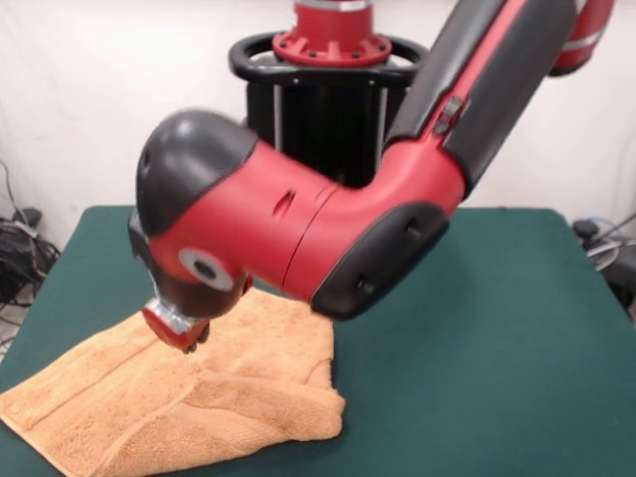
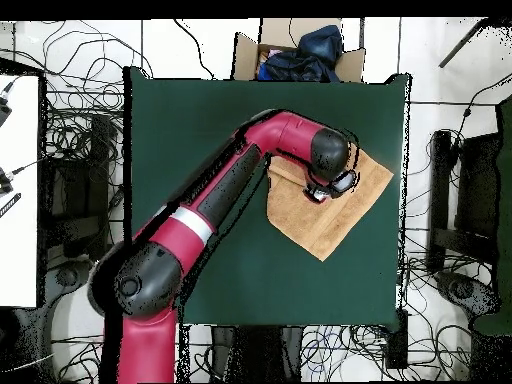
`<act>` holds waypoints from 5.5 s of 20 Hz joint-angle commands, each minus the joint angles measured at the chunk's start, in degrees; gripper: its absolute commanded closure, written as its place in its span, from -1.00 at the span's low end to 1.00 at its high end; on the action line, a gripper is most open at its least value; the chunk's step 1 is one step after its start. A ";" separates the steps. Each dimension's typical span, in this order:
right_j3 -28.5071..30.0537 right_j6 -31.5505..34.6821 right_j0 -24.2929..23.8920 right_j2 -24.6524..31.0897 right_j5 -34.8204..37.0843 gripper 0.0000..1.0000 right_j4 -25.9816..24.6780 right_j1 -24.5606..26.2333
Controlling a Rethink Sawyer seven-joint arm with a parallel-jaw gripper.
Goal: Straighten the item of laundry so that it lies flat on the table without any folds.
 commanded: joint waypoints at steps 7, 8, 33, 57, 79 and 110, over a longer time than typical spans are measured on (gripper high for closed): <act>-17.09 25.09 -5.87 -1.16 -6.61 1.00 0.99 9.34; -17.45 25.38 -6.09 -1.56 -6.94 1.00 0.83 9.45; -20.99 31.55 -8.89 -8.22 -23.49 1.00 -0.31 12.82; -4.14 19.32 -0.46 -4.53 -26.44 1.00 -2.99 9.77; -9.30 22.23 -2.82 -6.04 -19.65 1.00 -3.16 5.03; -14.84 24.22 -5.69 -2.87 -14.71 1.00 0.84 10.70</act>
